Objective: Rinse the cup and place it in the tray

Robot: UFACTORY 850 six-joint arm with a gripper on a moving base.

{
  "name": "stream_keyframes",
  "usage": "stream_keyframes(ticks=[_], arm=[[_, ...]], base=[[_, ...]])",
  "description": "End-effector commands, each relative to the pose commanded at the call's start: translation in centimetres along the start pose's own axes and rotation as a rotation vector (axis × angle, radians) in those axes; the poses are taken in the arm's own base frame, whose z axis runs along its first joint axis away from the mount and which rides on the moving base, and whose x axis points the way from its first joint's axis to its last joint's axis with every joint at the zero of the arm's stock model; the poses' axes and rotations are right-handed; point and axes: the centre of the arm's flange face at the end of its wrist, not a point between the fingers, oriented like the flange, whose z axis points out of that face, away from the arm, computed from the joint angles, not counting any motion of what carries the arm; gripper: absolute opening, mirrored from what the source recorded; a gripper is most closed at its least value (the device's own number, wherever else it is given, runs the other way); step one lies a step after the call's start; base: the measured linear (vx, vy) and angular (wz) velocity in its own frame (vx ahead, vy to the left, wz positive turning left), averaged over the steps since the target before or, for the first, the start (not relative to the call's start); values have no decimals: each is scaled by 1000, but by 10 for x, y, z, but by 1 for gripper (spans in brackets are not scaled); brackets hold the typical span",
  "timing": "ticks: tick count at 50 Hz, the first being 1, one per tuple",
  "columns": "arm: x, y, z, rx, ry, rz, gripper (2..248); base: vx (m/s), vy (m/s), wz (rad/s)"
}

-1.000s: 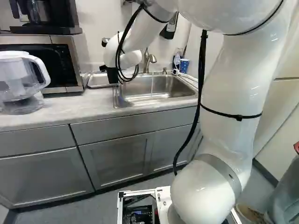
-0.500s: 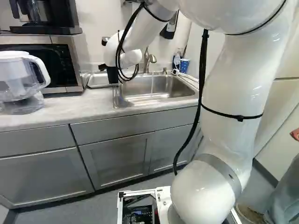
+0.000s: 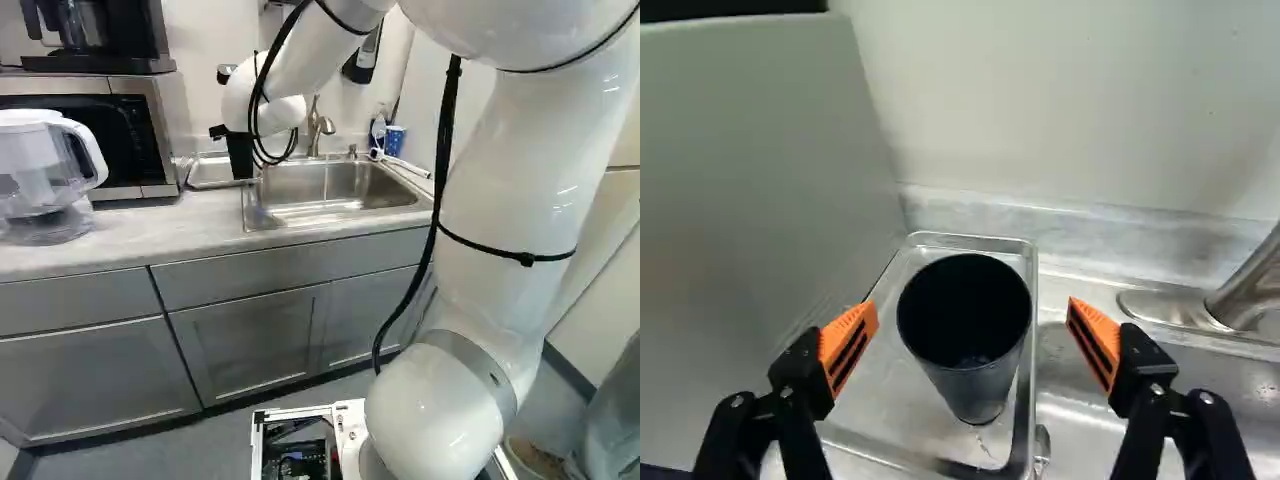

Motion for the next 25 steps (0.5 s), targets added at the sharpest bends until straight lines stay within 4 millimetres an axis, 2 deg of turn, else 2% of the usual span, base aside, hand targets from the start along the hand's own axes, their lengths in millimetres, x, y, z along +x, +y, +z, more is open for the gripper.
stream_keyframes(ticks=[25], arm=[[25,1,-15,-1,51,2,247]], base=[[0,0,0]])
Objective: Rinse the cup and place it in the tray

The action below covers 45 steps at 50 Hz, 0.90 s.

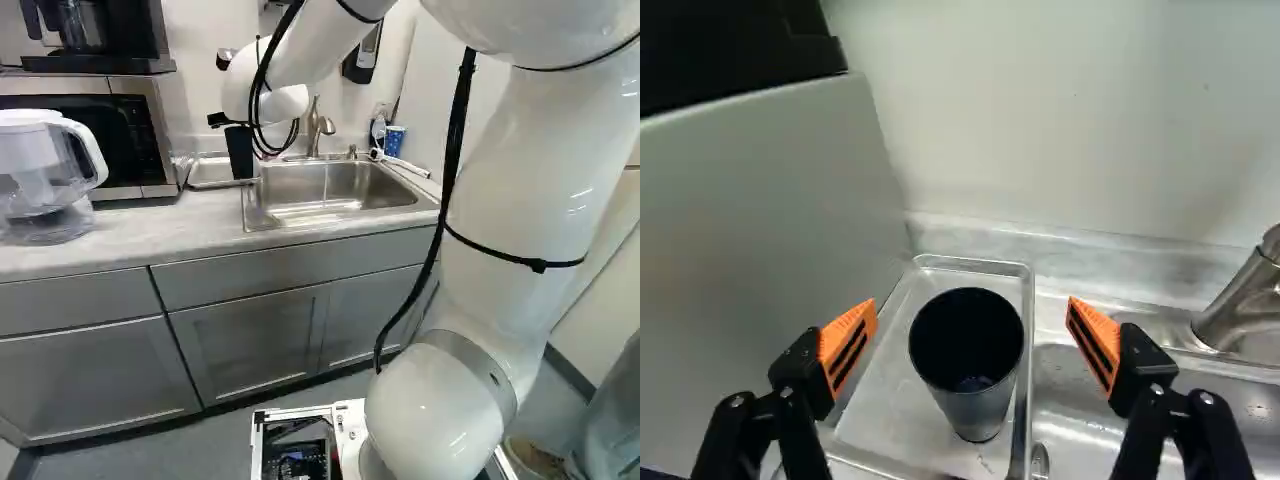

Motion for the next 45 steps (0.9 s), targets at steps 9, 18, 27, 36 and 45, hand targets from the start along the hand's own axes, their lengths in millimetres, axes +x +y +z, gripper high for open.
stream_keyframes(ticks=[9,18,27,36,45], arm=[[8,9,-10,-12,18,-7,247],[15,21,-21,-23,32,-31,247],[22,33,-30,-35,29,-62,247],[27,45,-38,-49,9,-98,247],[32,58,-46,-67,-6,-123,247]], base=[[0,0,0],[0,0,0],[0,0,0],[0,0,0],[0,0,0]])
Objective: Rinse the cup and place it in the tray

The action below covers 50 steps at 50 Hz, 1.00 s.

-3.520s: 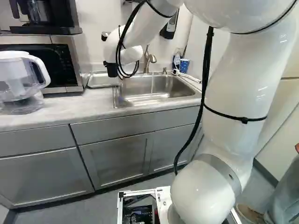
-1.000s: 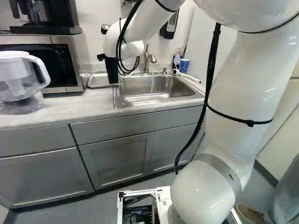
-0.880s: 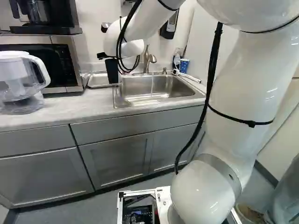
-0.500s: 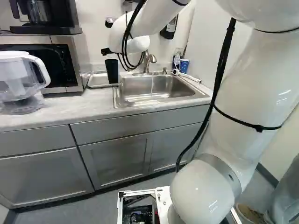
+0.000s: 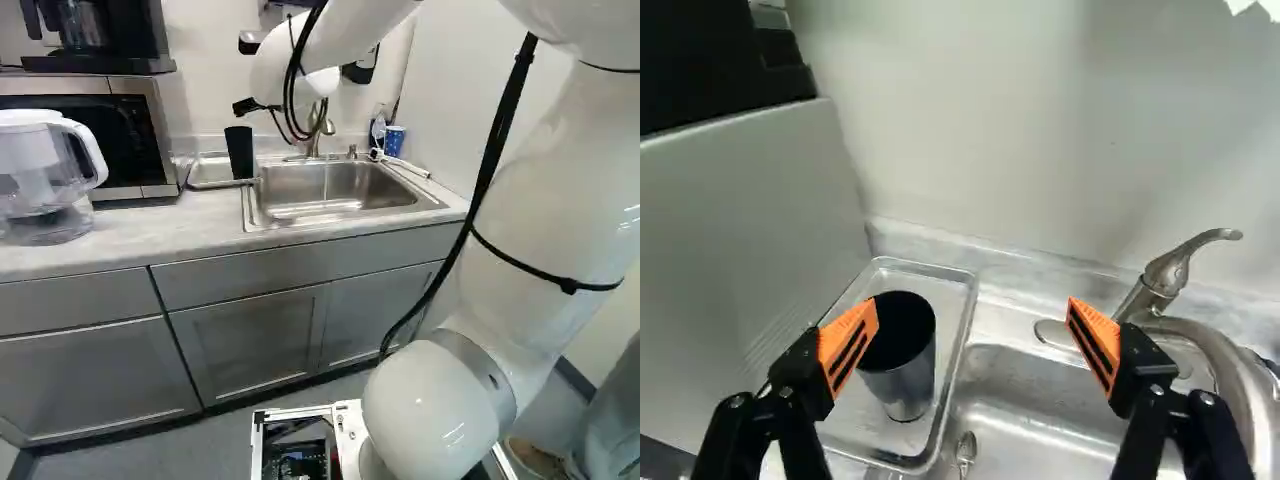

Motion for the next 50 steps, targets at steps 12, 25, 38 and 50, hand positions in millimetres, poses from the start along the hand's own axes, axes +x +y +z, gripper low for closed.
stream_keyframes(ticks=[12,25,38,50], arm=[[9,20,-10,-36,21,10,247],[19,41,-19,-75,44,20,247],[30,61,-26,-113,67,28,247],[33,75,-22,-137,71,34,247]], base=[[0,0,0],[0,0,0],[0,0,0],[0,0,0]])
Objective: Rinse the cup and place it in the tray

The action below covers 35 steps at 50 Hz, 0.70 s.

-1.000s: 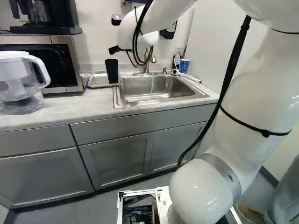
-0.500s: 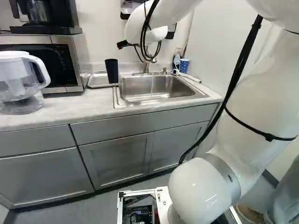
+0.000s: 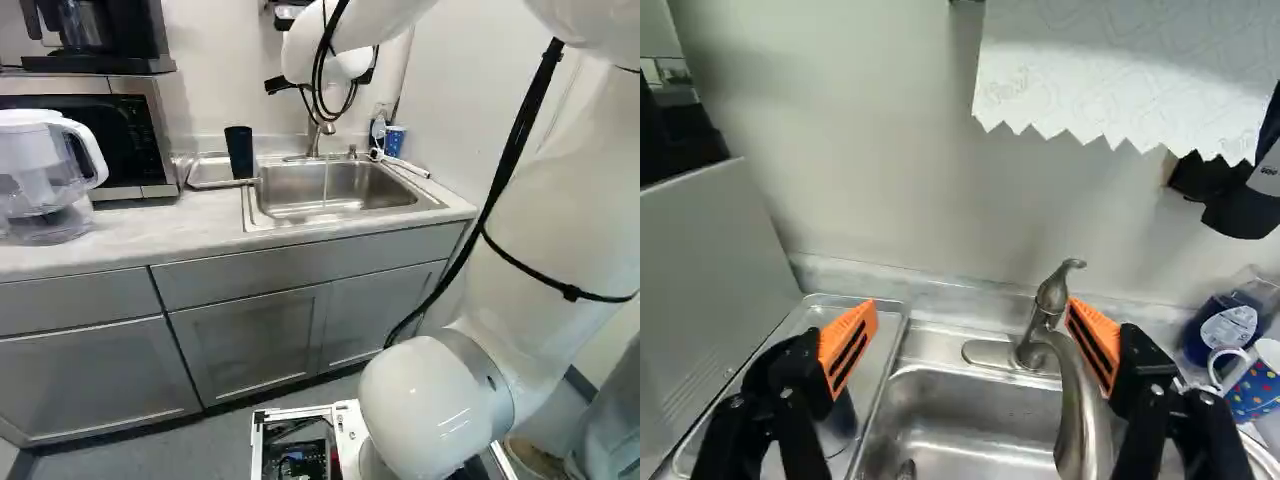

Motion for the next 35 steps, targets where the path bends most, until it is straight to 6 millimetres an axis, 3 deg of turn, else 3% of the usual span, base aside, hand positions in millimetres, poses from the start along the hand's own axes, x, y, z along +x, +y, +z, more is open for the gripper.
stream_keyframes(ticks=[35], arm=[[6,28,42,-44,-1,10,247]], base=[[0,0,0]])
